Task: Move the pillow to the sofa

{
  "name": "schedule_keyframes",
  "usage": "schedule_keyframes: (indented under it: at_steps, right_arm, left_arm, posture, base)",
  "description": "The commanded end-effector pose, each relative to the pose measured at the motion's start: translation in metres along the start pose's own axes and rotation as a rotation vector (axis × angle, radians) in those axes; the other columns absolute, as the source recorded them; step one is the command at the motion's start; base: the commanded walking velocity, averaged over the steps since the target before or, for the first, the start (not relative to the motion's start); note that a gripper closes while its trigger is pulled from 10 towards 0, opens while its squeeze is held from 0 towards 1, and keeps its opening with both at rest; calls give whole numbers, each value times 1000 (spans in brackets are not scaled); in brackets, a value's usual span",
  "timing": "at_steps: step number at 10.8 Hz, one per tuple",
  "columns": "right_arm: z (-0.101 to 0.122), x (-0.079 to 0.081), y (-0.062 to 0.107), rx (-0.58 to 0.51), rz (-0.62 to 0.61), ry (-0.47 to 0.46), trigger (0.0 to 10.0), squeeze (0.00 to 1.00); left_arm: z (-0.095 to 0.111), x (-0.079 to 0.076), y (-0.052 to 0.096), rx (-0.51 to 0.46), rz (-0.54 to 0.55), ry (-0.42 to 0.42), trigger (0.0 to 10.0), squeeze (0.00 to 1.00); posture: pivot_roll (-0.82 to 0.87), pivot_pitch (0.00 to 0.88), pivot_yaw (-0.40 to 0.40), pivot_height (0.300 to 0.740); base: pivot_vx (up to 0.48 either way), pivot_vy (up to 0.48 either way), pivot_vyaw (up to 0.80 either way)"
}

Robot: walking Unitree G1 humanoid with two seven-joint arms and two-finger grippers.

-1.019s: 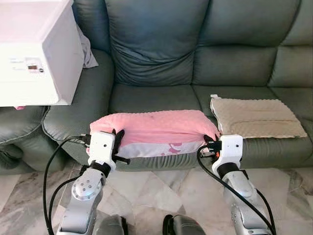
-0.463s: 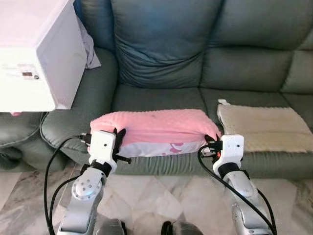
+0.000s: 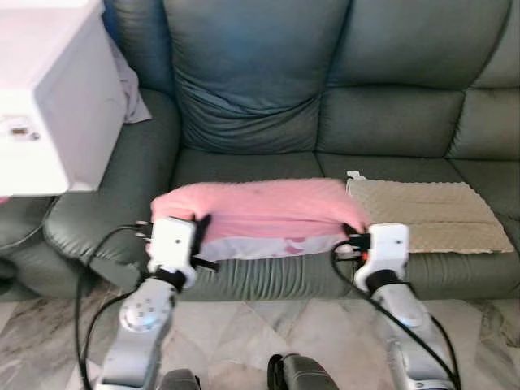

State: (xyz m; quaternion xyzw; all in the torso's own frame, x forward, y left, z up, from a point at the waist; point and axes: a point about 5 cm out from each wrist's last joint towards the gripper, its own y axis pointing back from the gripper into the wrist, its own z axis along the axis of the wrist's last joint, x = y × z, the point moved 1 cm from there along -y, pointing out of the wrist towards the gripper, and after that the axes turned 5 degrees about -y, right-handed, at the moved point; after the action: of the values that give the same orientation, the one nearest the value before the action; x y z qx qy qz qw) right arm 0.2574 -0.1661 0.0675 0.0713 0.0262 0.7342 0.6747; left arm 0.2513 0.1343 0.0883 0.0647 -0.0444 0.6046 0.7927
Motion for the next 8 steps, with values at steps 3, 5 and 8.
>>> schedule_keyframes:
  at_steps: [3, 5, 8]
  right_arm:
    - [2, -8, 1, -5, -26, 7, 10000, 0]
    - [2, -8, 1, -6, -26, 8, 10000, 0]
    - [2, -8, 1, -5, -25, 10, 10000, 0]
  left_arm:
    - [6, -1, 1, -37, -11, -7, 10000, 0]
    - [6, -1, 1, -37, -12, -7, 10000, 0]
    - [5, 0, 1, -31, -11, -9, 10000, 0]
  posture:
    - [17, 112, -64, 740]
    - [17, 112, -64, 740]
    - [18, 110, -65, 740]
  base:
    - [115, 0, 0]
    - [334, 0, 0]
    - [186, 0, 0]
